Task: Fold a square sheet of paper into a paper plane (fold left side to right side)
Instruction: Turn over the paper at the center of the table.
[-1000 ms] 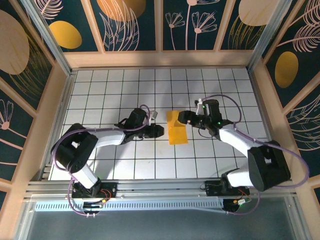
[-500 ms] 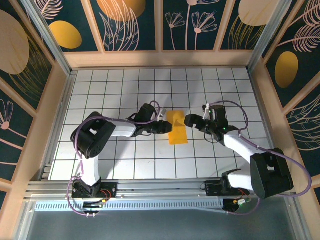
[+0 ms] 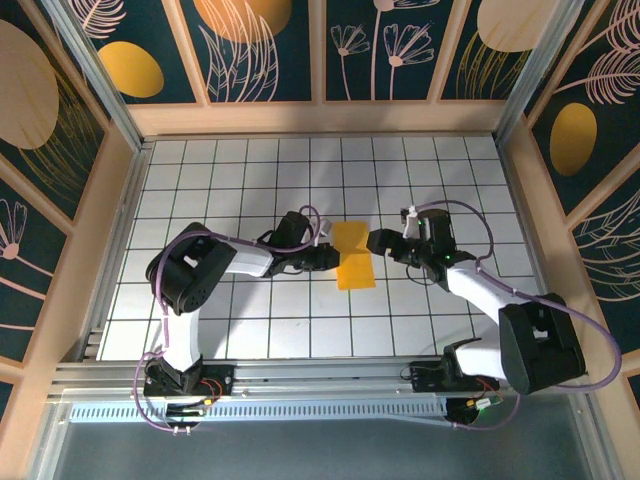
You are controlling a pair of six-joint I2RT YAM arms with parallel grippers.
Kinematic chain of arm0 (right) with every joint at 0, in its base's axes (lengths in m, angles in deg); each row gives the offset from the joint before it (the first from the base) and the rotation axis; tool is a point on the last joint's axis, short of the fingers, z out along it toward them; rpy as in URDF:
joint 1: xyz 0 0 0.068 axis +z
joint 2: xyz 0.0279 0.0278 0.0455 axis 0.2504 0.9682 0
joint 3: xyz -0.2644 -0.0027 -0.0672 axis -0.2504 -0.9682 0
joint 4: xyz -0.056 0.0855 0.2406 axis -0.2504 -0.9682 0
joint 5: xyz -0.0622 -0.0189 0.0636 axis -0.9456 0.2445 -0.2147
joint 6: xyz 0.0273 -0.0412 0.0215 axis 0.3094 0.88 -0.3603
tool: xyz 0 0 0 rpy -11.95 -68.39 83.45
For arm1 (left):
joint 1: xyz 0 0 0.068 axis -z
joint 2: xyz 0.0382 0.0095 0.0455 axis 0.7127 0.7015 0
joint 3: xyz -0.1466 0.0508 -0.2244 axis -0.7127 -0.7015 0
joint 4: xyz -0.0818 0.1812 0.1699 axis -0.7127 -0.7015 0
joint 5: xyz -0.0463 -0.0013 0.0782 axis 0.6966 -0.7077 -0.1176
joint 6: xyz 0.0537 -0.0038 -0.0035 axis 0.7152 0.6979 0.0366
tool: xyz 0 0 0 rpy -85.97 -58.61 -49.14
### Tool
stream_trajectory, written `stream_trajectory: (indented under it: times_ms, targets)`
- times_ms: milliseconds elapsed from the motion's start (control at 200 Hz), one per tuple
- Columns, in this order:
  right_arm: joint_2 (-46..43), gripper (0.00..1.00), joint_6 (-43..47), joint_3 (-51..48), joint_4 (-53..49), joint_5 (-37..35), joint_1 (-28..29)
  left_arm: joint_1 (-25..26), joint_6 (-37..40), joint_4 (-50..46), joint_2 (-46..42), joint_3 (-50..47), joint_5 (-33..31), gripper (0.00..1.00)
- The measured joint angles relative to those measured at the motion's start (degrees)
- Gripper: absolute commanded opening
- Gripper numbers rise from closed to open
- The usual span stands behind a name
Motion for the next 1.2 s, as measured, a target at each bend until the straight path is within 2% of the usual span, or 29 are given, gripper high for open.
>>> stream_trajectory:
  times_ms: [330, 611, 961, 1201]
  targets:
    - [5.97, 0.77, -3.37, -0.35, 6.88, 5.22, 1.77, 0.00, -2.58, 8.74, -6.93, -7.37, -2.78, 0.04]
    - [12.96, 0.76, -6.86, -0.33, 14.27, 7.89, 3.82, 0.00, -3.96, 11.43, -7.32, -9.16, -3.85, 0.04]
    - [18.29, 0.60, -10.25, 1.29, 20.87, 9.90, 5.64, 0.00, -4.42, 12.02, -6.75, -9.35, -4.55, 0.14]
    - [20.46, 0.39, -10.40, 1.49, 22.69, 9.57, 5.64, 0.00, -4.98, 8.74, -5.22, -8.66, -7.48, 0.22]
